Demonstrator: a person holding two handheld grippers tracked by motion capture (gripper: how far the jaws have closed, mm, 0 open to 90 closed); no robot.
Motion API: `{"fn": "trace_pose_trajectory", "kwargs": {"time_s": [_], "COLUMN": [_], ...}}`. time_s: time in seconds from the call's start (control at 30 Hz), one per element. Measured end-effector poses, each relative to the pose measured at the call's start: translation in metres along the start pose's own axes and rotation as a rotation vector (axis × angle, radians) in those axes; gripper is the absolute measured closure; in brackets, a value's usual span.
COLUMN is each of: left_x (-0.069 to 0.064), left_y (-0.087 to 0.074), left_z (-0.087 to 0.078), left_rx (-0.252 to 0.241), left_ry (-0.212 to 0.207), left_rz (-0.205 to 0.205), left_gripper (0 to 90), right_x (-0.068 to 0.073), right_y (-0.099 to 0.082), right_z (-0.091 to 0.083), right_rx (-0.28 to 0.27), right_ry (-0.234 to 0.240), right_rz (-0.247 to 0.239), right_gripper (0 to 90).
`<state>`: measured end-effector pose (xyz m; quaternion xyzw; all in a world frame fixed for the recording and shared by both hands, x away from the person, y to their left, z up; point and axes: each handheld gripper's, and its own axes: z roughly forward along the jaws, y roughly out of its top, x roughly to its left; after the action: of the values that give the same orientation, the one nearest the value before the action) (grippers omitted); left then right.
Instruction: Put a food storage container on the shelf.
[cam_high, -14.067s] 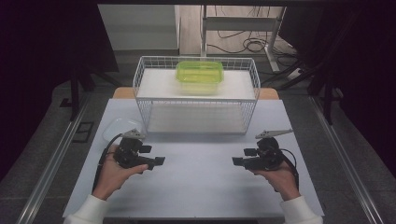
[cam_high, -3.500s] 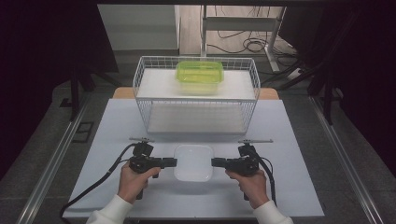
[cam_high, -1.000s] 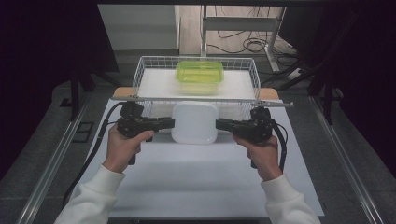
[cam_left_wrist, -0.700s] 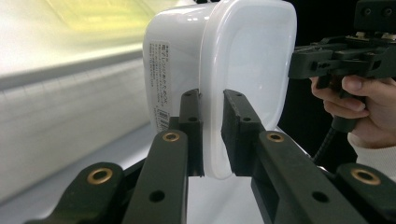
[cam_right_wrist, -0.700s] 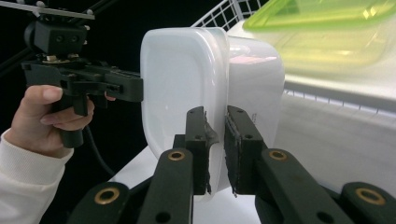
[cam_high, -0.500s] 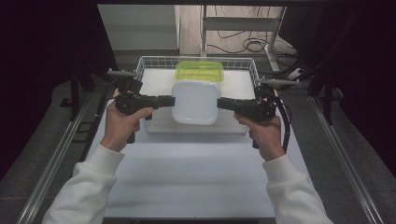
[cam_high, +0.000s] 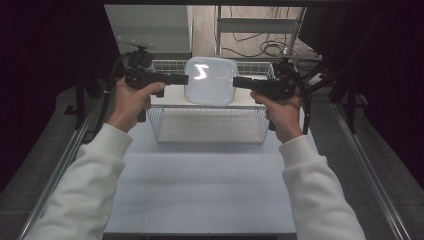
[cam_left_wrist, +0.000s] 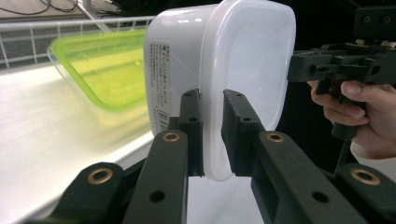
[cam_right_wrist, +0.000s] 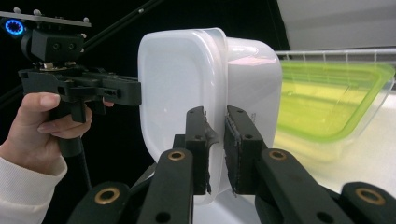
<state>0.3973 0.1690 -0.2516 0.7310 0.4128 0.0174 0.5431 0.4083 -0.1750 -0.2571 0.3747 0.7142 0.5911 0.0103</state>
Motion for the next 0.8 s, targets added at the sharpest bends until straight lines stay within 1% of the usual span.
{"fn": "trace_pose_trajectory", "kwargs": {"time_s": [0.13,0.17,0.33,0.43,0.47,0.53,0.63,0.8], "left_x": [0.011,0.013,0.026,0.033,0.036,0.040,0.045,0.051], "left_y": [0.013,0.016,0.028,0.031,0.032,0.034,0.035,0.036], "left_z": [0.005,0.007,0.013,0.017,0.018,0.020,0.023,0.030], "left_rx": [0.008,0.007,0.003,-0.003,-0.005,-0.004,-0.002,0.005], "left_ry": [-0.002,-0.004,-0.022,-0.029,-0.034,-0.041,-0.044,-0.043], "left_rz": [-0.012,-0.018,-0.044,-0.066,-0.073,-0.092,-0.118,-0.148], "left_gripper": [79.0,79.0,79.0,79.0,78.9,78.9,78.9,78.8], "right_x": [-0.010,-0.012,-0.019,-0.021,-0.023,-0.025,-0.030,-0.037], "right_y": [0.010,0.013,0.030,0.040,0.042,0.046,0.051,0.056], "right_z": [0.008,0.009,0.016,0.020,0.021,0.024,0.027,0.032], "right_rx": [-0.001,0.005,0.025,0.043,0.043,0.051,0.063,0.078], "right_ry": [0.004,0.003,-0.012,-0.023,-0.026,-0.025,-0.022,-0.027], "right_rz": [0.017,0.027,0.036,0.038,0.032,0.039,0.060,0.091], "right_gripper": [79.9,79.9,79.8,79.8,79.8,79.8,79.9,80.0]}}
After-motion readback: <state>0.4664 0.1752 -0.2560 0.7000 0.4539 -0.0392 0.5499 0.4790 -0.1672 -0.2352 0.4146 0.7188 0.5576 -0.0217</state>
